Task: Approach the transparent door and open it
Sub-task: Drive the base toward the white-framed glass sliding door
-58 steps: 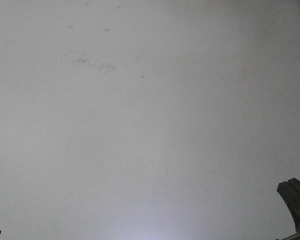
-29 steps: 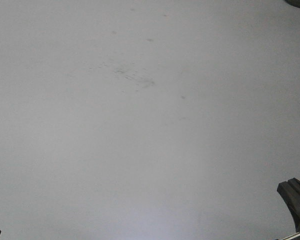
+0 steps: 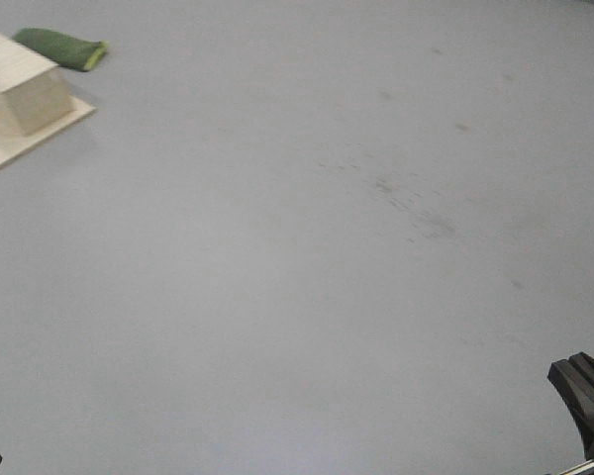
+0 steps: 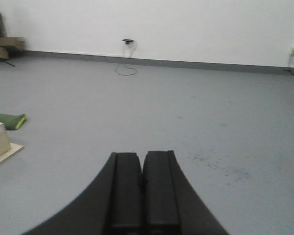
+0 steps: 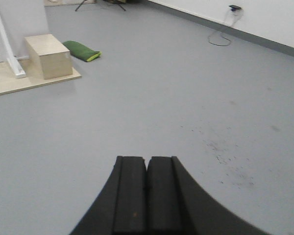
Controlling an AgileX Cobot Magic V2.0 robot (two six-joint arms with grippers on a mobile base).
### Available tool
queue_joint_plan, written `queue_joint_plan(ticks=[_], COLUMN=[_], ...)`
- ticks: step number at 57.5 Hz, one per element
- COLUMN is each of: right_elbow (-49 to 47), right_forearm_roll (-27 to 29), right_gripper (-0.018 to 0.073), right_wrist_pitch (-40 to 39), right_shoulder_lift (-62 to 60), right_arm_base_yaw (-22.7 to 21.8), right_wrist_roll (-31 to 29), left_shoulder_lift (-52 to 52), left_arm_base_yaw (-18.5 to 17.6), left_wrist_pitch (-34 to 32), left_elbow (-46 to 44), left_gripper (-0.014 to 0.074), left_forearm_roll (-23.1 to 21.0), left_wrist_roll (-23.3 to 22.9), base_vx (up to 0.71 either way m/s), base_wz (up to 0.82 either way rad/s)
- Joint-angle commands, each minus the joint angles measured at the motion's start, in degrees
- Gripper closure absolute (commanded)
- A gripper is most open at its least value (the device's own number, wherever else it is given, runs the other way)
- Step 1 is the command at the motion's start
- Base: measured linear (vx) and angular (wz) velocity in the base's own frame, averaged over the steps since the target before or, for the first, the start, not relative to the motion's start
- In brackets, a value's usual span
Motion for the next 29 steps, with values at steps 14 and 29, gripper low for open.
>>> queue_joint_plan(ticks=[14, 29], right_elbow=[0.27, 0.27], right_forearm_roll=[-0.22, -0.22], right_gripper=[0.0565, 0.0565], right_wrist_pitch=[-4.51, -4.51], right_shoulder_lift=[-0.7, -0.7], right_arm_base_yaw=[-0.19, -0.19], right_wrist_roll=[-0.56, -0.56], left_shoulder_lift=[-0.86, -0.86], left_arm_base_yaw=[-0.21, -0.21], left_wrist_pitch=[-5.08, -5.08], left_elbow=[0.53, 0.53], left_gripper=[0.0603, 0.0603], left_forearm_roll=[-0.17, -0.17], left_wrist_roll=[-0.38, -0.38], base_vx=[0.53, 0.52], base_wz=[0.68, 0.65])
